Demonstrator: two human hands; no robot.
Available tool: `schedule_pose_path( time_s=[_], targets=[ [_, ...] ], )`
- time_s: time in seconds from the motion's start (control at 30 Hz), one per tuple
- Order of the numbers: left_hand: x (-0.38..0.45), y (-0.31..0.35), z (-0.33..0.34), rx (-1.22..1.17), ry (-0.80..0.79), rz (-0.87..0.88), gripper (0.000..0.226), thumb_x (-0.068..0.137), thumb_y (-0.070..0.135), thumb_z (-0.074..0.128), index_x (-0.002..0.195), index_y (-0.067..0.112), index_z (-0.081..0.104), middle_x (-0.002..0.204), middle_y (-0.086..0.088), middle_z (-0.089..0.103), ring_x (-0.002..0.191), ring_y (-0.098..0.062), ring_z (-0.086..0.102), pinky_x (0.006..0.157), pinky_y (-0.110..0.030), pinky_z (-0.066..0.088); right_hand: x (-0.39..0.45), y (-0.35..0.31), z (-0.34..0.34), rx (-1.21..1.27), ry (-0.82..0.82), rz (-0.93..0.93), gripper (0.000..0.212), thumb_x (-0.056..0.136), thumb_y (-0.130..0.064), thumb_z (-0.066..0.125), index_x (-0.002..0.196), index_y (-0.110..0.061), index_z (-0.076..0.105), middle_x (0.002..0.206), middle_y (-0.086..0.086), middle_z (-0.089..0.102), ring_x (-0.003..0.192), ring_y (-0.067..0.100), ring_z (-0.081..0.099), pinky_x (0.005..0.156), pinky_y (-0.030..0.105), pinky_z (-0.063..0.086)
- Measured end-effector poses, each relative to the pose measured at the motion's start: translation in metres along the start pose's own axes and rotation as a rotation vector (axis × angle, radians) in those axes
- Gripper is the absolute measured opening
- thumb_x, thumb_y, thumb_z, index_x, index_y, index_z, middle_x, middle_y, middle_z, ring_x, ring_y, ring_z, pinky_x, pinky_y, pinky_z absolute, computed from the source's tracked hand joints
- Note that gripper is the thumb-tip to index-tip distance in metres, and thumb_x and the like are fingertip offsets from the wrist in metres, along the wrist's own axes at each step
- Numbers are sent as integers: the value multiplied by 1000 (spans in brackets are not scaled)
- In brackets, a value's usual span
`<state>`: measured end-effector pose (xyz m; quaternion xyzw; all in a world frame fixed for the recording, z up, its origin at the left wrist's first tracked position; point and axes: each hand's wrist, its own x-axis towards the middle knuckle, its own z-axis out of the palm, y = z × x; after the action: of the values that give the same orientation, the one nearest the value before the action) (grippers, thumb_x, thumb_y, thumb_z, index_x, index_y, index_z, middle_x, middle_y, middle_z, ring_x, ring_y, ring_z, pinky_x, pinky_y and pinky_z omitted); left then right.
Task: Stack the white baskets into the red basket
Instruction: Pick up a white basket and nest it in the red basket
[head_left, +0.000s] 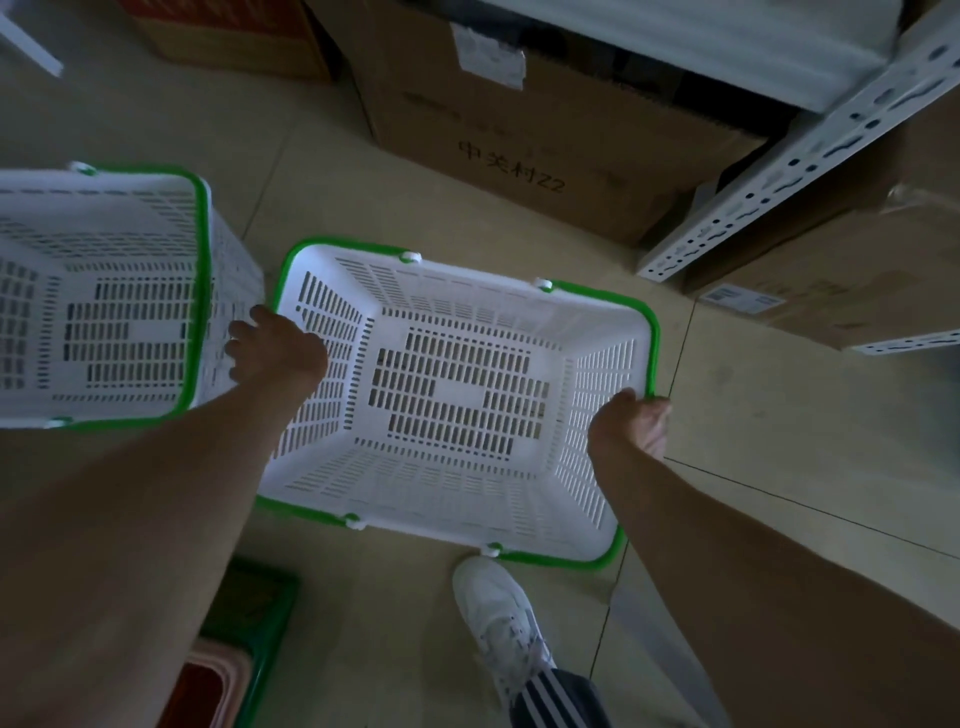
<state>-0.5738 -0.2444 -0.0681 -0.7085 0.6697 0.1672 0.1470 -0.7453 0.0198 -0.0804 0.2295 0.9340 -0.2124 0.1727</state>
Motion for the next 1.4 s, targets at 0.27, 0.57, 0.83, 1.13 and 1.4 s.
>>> schedule_pose_path(
  time_s=[0.27, 0.57, 0.83, 1.13, 1.4],
  targets=[
    [-14, -38, -20, -83, 7, -21, 69, 100, 26, 42, 153, 0, 5, 161, -24, 9, 149, -39, 13, 118, -48, 17, -6, -52, -21, -88, 96, -264, 27, 97, -21, 36, 113, -6, 52, 108, 14, 64, 92, 30, 60, 77, 36, 41],
    [-52, -79, -72, -142, 101, -17, 58, 96, 18, 45, 144, -8, 24, 149, -29, 30, 138, -42, 32, 106, -53, 35, -49, -93, -58, -134, 146, -472, 27, 96, -21, 40, 118, -8, 48, 110, 14, 65, 98, 34, 62, 84, 44, 47],
    [-85, -125, -129, -170, 123, -61, 58, 97, 20, 44, 143, -9, 23, 147, -27, 31, 135, -40, 35, 104, -49, 37, -112, -123, -99, -126, 188, -568, 26, 92, -18, 44, 113, -8, 54, 107, 13, 66, 93, 31, 63, 81, 39, 45],
    [-107, -218, -198, -142, 155, -110, 43, 96, 24, 33, 122, -9, 44, 124, -26, 52, 111, -36, 52, 99, -45, 42, -216, -154, -136, -104, 221, -801, 25, 85, -15, 44, 104, -5, 57, 98, 16, 68, 86, 34, 64, 77, 40, 47],
    [-147, -311, -248, -319, 335, -323, 51, 94, 22, 43, 134, -7, 34, 133, -27, 45, 121, -42, 49, 95, -52, 44, -320, -170, -144, -115, 191, -1087, 28, 85, -21, 46, 104, -4, 57, 93, 20, 67, 77, 32, 63, 68, 36, 40]
  ],
)
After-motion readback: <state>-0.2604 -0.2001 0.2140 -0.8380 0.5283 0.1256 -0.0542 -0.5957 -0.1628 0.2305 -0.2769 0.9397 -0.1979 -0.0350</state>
